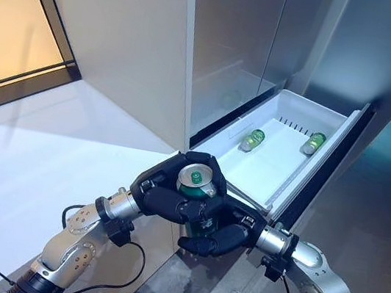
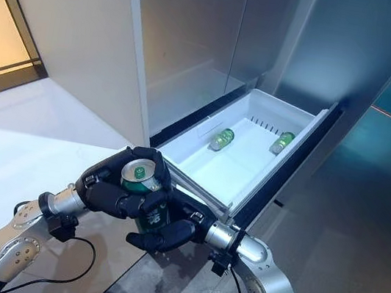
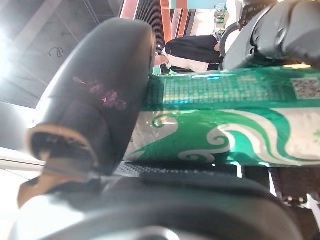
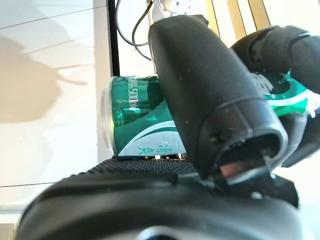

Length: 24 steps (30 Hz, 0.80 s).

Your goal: Put drinks into fridge and close the fridge

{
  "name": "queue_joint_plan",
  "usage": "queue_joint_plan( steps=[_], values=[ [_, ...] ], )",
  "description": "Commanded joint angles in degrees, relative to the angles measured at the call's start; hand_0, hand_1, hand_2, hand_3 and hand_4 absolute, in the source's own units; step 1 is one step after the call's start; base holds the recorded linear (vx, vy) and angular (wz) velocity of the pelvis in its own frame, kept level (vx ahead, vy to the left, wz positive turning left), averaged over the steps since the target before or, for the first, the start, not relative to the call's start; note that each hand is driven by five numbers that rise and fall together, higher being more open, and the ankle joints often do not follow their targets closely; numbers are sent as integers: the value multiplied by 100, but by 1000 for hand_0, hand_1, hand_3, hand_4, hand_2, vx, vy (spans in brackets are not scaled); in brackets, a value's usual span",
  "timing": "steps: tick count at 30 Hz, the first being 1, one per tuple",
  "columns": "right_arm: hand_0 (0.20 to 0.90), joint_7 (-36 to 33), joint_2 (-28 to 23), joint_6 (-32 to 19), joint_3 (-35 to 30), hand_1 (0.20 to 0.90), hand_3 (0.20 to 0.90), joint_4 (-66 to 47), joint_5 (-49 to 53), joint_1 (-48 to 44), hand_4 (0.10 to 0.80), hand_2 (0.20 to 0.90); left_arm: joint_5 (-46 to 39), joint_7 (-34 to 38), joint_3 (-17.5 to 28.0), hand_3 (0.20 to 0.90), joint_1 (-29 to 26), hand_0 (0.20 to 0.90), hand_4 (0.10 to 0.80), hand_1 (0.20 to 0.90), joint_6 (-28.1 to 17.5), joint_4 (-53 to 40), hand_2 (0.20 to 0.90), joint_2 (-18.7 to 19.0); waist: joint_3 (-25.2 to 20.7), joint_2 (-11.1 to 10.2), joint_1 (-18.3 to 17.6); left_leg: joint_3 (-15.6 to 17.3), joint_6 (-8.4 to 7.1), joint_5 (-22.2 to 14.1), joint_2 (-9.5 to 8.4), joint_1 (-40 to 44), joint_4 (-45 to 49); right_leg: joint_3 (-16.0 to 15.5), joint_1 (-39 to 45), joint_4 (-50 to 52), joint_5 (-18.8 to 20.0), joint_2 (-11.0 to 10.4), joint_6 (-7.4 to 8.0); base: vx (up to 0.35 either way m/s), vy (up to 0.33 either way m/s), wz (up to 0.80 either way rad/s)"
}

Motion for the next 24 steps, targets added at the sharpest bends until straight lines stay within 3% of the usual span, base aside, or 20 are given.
queue_joint_plan(
  steps=[1, 8, 10, 11, 13, 14, 15, 24],
  values=[
    [900, -109, 501, -130, 55, 900, 900, -662, 970, -930, 800, 900, -181, 105, -15, 200, -1209, 300, 100, 300, -511, -264, 300, -226, -274, -156, -17, -457, 152, -386, -292, -31, 154, -120, -24, 526, -581, 169, 167, 0, 0, 0],
    [900, -152, 534, 304, 204, 900, 900, -493, 1327, -785, 800, 900, -198, 123, -75, 200, -1161, 300, 100, 300, -609, -213, 300, -191, -286, -159, -22, -442, 133, -359, -280, -28, 131, -134, -16, 495, -559, 168, 177, 0, 0, 0],
    [707, -225, 568, 410, 240, 707, 675, -443, 1542, -748, 575, 707, -190, 95, -102, 200, -1159, 300, 100, 300, -610, -211, 300, -183, -287, -160, -23, -438, 133, -356, -277, -26, 130, -130, -12, 487, -553, 169, 177, 0, 0, 0],
    [554, -257, 585, 442, 257, 554, 496, -425, 1620, -734, 396, 554, -184, 78, -113, 200, -1159, 300, 100, 300, -615, -204, 300, -183, -286, -161, -23, -436, 133, -357, -274, -23, 127, -130, -11, 487, -553, 169, 178, 0, 0, 0],
    [434, -397, 651, 549, 276, 434, 356, -404, 1941, -666, 256, 434, -117, 54, -161, 200, -1161, 300, 100, 300, -620, -198, 300, -172, -285, -156, -35, -434, 130, -354, -271, -16, 122, -125, -12, 484, -548, 171, 183, 0, 0, 0],
    [326, -457, 686, 502, 289, 326, 230, -367, 1978, -633, 130, 326, -109, 52, -186, 200, -1166, 300, 100, 300, -621, -200, 300, -149, -281, -154, -38, -432, 131, -354, -272, -16, 127, -125, -11, 485, -545, 170, 187, 0, 0, 0],
    [300, -506, 708, 404, 273, 300, 200, -341, 1933, -604, 100, 300, -98, 27, -211, 200, -1154, 300, 100, 300, -616, -198, 300, -129, -279, -148, -45, -427, 128, -353, -270, -15, 127, -121, -13, 479, -538, 170, 192, 0, 0, 0],
    [300, -839, 639, 139, 172, 300, 200, -291, 1566, -524, 100, 300, 86, -112, -283, 200, -1119, 300, 100, 300, -504, -239, 300, -80, -276, -138, -107, -382, 124, -333, -249, -7, 96, -64, -30, 452, -499, 188, 211, 0, 0, 0]
  ],
)
